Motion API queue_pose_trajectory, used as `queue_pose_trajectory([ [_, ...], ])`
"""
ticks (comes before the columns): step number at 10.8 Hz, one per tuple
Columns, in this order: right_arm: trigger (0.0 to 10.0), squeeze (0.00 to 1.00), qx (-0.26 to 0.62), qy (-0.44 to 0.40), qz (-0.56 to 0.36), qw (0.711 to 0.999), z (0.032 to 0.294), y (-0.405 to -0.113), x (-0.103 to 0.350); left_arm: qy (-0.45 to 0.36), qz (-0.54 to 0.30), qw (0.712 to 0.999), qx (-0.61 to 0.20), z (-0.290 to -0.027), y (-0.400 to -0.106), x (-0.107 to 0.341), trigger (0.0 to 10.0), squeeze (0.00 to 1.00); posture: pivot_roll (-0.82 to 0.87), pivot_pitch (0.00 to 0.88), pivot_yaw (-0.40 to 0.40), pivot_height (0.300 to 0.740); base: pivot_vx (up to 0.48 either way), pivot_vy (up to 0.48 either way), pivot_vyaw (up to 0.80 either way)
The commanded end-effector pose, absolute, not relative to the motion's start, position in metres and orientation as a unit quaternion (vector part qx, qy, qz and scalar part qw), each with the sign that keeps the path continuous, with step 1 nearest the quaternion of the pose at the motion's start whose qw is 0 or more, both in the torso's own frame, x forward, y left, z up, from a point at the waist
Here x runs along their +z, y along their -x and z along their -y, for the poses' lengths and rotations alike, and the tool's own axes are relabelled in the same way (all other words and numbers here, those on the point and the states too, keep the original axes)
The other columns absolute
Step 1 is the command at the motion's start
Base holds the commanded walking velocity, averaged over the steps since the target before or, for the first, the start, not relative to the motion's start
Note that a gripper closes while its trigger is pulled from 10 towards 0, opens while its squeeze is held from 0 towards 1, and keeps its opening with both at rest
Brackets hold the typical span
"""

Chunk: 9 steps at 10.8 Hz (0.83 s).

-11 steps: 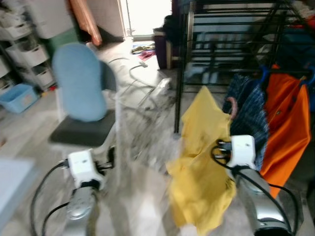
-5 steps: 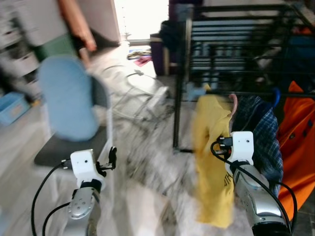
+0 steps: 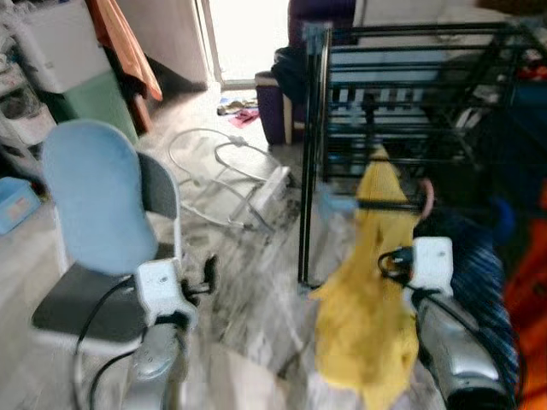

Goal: Hang hanger

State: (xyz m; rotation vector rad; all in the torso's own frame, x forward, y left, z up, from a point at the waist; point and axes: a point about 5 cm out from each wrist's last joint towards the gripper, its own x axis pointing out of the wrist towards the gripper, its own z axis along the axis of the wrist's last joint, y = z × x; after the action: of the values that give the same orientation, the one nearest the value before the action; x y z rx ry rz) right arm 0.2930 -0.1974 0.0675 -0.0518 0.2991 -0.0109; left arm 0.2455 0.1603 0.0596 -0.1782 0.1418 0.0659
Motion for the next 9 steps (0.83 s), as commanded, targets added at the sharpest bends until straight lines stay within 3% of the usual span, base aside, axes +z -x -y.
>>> queue_pose_trajectory([
  [1,10.0,0.0,0.003,0.033,-0.11,0.993,0.195,-0.305,0.088,0.09,-0.072,0.993,0.031,-0.157,-0.246,0.061,10.0,0.0,-0.12,0.0,0.05,0.74,0.0,0.0,0.0],
  [9,10.0,0.0,0.036,0.012,-0.216,0.976,0.181,-0.303,0.059,0.088,-0.089,0.992,0.032,-0.155,-0.246,0.057,10.0,0.0,-0.11,0.0,0.036,0.74,0.0,0.0,0.0],
])
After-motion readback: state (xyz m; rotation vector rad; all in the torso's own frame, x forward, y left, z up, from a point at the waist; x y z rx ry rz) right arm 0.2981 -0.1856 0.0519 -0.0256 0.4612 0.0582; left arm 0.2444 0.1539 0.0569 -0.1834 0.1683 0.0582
